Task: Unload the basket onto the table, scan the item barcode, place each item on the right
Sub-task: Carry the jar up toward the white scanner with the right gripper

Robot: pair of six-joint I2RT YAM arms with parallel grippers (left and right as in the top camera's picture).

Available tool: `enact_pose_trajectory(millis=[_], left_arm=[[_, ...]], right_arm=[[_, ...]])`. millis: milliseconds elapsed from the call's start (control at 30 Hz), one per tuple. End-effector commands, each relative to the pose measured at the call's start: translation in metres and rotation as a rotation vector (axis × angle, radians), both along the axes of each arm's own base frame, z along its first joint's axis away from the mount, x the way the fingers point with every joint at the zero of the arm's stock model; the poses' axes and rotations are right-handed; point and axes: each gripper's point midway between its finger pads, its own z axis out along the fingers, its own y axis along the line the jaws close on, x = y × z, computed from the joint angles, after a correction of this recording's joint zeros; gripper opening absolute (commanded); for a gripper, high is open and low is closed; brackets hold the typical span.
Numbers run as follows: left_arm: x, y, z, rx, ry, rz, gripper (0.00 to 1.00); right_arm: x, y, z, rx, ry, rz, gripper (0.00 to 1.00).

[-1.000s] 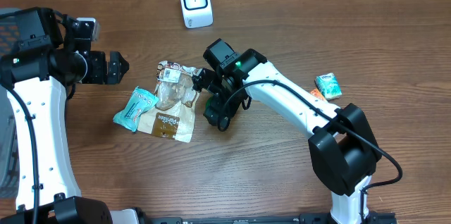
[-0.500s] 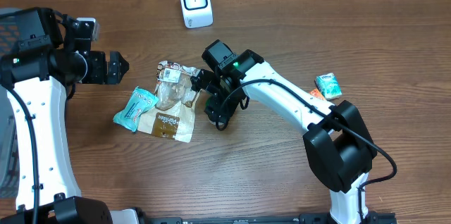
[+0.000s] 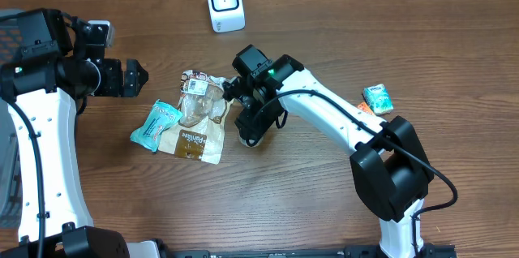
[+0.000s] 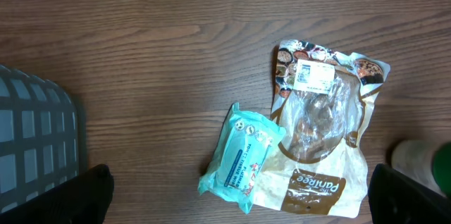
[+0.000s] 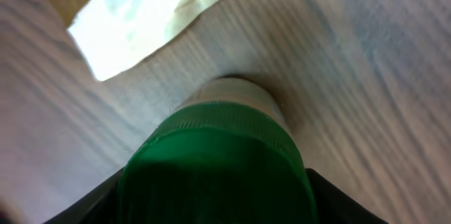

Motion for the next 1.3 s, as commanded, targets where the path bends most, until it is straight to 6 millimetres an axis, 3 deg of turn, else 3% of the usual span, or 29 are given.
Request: enact_pose_trajectory(millis=[0,100,333,500,633,767,967,1200,1267], left_arm=[[0.003,-0.001,0.010,0.005,-0.030,-0.018,1.00],[0.003,-0.001,0.010,0.005,-0.030,-0.018,1.00],[0.003,-0.001,0.010,0.005,-0.030,-0.018,1.00],[0.003,-0.001,0.010,0.005,-0.030,-0.018,1.00],[0.003,-0.001,0.010,0.005,-0.030,-0.018,1.00],[0.003,-0.001,0.010,0.005,-0.030,-0.018,0.99],[0.003,-0.001,0.010,0.005,-0.030,-0.018,0.99],[0.003,-0.001,0.010,0.005,-0.030,-0.018,0.99],[0.003,-0.001,0.010,0.005,-0.030,-0.018,1.00]], right_arm=[[0.008,0.019,0.046,0.126,-0.014,-0.042,0.44],[0.006,0.025,0.072,0.211,0.013,-0.040,0.37],[0.016,0.016,0.144,0.529,0.109,-0.082,0.37],[0.038,-0.020,0.197,0.782,0.269,-0.265,0.38],[0.053,-0.051,0.225,0.942,0.377,-0.349,0.37],[0.064,-0.079,0.246,1.059,0.436,-0.397,0.37],[0.068,-0.105,0.272,1.204,0.501,-0.399,0.37],[0.073,-0.114,0.272,1.209,0.482,-0.418,0.36],[0.078,-0.114,0.262,1.163,0.444,-0.442,0.36]])
